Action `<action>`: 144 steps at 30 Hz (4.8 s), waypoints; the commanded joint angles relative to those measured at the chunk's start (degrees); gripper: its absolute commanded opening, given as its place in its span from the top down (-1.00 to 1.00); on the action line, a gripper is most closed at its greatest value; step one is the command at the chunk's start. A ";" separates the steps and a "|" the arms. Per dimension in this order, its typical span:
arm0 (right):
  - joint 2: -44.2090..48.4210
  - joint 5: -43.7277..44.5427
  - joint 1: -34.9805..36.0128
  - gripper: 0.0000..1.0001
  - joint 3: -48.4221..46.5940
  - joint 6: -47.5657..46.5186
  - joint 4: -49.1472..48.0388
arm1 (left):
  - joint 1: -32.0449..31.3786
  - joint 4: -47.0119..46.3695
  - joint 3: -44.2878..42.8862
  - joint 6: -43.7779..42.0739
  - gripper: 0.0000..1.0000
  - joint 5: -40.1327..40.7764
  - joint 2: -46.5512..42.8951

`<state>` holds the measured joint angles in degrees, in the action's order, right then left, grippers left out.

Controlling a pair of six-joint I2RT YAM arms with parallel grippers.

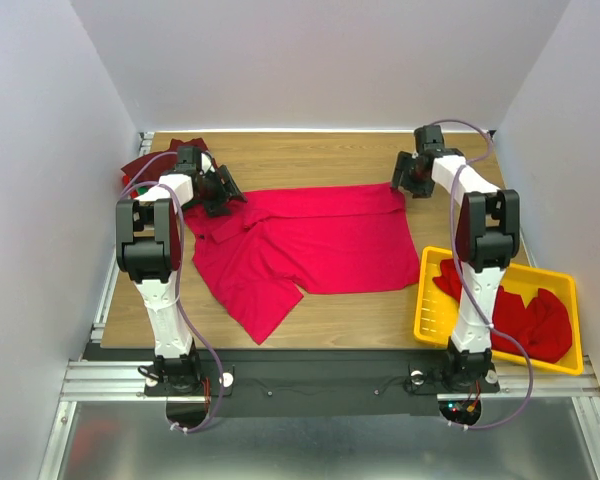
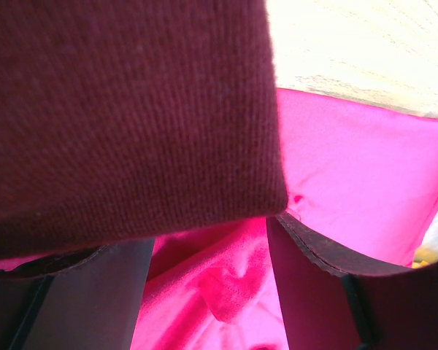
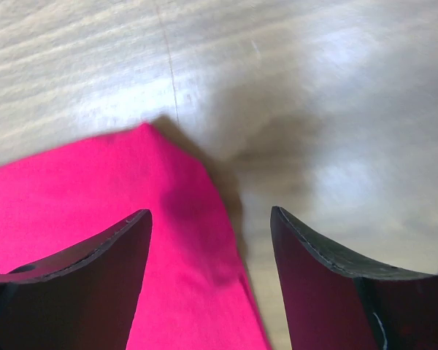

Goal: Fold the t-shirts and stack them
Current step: Fold the tshirt

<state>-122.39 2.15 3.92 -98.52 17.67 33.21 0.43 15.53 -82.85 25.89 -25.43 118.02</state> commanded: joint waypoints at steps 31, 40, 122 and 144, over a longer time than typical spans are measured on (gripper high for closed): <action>2.42 9.27 -9.02 0.33 -3.61 1.14 -0.69 | 2.83 5.65 2.78 -3.65 -0.48 6.45 2.66; 2.42 1.65 -9.28 -0.14 -5.01 -0.36 -0.52 | 2.83 5.56 2.69 -3.65 -0.48 5.66 2.75; -2.15 -21.39 -6.82 -0.18 -9.41 1.75 -6.23 | 3.09 6.88 1.90 -5.24 -0.48 5.30 4.42; -1.80 -26.77 3.63 -0.18 -1.15 -1.85 -8.25 | 2.65 7.50 -2.32 -4.45 -0.48 4.78 5.03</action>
<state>-126.37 -23.44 5.65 -99.13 17.30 27.90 2.02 19.31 -85.36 23.33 -25.89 119.15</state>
